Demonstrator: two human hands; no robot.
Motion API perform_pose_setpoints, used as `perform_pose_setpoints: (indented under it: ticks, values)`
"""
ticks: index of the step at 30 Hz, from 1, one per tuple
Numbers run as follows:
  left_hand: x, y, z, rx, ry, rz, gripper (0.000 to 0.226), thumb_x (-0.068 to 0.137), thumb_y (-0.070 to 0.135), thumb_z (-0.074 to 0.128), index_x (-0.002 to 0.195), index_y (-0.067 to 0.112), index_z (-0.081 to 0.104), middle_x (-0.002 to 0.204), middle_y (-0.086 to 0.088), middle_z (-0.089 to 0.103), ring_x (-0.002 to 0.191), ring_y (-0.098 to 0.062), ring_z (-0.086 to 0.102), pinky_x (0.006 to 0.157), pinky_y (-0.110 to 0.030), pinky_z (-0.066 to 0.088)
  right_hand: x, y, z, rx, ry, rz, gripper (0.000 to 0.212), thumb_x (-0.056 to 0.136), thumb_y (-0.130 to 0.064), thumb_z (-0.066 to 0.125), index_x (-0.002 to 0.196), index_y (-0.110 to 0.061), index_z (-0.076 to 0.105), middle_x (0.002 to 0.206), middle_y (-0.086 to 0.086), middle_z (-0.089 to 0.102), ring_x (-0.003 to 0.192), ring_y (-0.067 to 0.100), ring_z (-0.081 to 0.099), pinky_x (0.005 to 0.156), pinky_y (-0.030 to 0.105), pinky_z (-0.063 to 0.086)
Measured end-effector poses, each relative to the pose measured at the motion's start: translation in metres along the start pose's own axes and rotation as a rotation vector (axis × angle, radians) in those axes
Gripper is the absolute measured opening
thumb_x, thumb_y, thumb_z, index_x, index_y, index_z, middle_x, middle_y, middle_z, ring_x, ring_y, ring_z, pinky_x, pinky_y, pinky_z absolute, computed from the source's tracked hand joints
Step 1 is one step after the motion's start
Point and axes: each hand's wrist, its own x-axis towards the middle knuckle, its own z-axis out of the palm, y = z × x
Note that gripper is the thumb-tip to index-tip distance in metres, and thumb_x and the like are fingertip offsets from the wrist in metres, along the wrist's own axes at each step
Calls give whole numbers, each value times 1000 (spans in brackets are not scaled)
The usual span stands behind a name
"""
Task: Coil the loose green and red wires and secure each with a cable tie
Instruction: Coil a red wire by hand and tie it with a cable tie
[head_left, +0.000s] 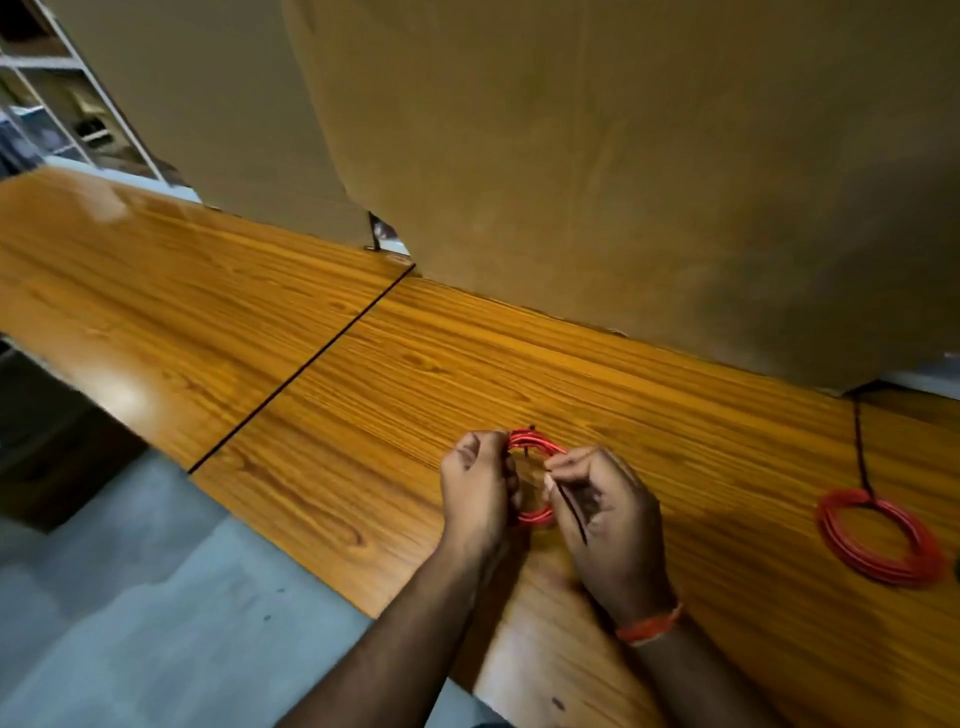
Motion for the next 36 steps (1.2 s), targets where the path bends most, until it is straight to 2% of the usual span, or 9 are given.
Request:
perform_pose_setpoints:
  ticks: [3, 5, 10, 19, 24, 28, 31, 34, 36]
  values:
    - [15, -5, 1, -48, -17, -113, 39, 100, 4, 49, 67, 22, 37, 48, 7, 29, 36, -5, 22, 37, -14, 17, 3, 14, 5, -170, 92, -81, 3, 86, -9, 73, 83, -8, 72, 106, 6, 51, 100, 17, 57, 84, 26, 48]
    - [23, -8, 1, -38, -31, -164, 41, 99, 5, 47, 64, 23, 35, 47, 7, 27, 36, -5, 20, 38, -13, 16, 3, 23, 9, -169, 92, -60, 7, 88, -13, 71, 83, -9, 73, 110, 6, 48, 103, 22, 56, 86, 31, 47]
    - [40, -11, 1, 111, -89, -285, 44, 97, 10, 48, 56, 22, 39, 47, 5, 29, 34, -9, 20, 39, -14, 18, 9, 32, 22, -227, 89, -64, 5, 83, -5, 74, 80, -9, 72, 112, 5, 54, 104, 27, 57, 81, 43, 47]
    - [57, -21, 2, 140, -92, -350, 36, 96, 12, 52, 61, 17, 44, 48, 1, 33, 41, -14, 27, 39, -17, 20, 7, 37, 22, -376, 163, -157, 21, 74, 16, 78, 78, -4, 71, 104, 10, 70, 97, 28, 61, 84, 39, 51]
    - [55, -13, 5, 130, -149, -403, 47, 97, 11, 50, 51, 19, 43, 47, 3, 29, 33, -10, 20, 35, -14, 19, 8, 38, 24, -416, 157, -259, 12, 81, 6, 77, 75, -3, 72, 104, 14, 72, 98, 32, 64, 86, 42, 52]
    - [59, -14, 3, 111, -171, -505, 39, 97, 13, 45, 59, 20, 44, 50, 5, 26, 35, -6, 17, 32, -15, 14, 7, 43, 20, -302, 103, -193, 11, 88, 2, 70, 78, -4, 70, 102, 7, 72, 97, 29, 65, 83, 45, 52]
    - [59, -16, 2, 139, -184, -504, 34, 96, 15, 48, 63, 20, 48, 50, 6, 28, 34, -6, 18, 32, -14, 15, 7, 43, 14, -179, 40, -98, 10, 88, 0, 72, 83, -8, 69, 99, -2, 70, 98, 22, 65, 80, 44, 52]
    - [52, -16, 4, 222, -201, -405, 31, 97, 13, 53, 67, 16, 58, 47, 4, 34, 34, -8, 25, 35, -15, 19, 5, 44, 14, -97, 16, 109, 7, 88, -12, 74, 90, -17, 70, 94, -7, 64, 94, 14, 63, 78, 35, 52]
    - [47, -17, 8, 253, -212, -321, 23, 97, 9, 55, 76, 13, 65, 48, 1, 45, 37, -12, 34, 37, -18, 24, 6, 43, 18, 104, 40, 307, 10, 90, -12, 73, 94, -21, 71, 91, -1, 66, 90, 12, 66, 78, 29, 52]
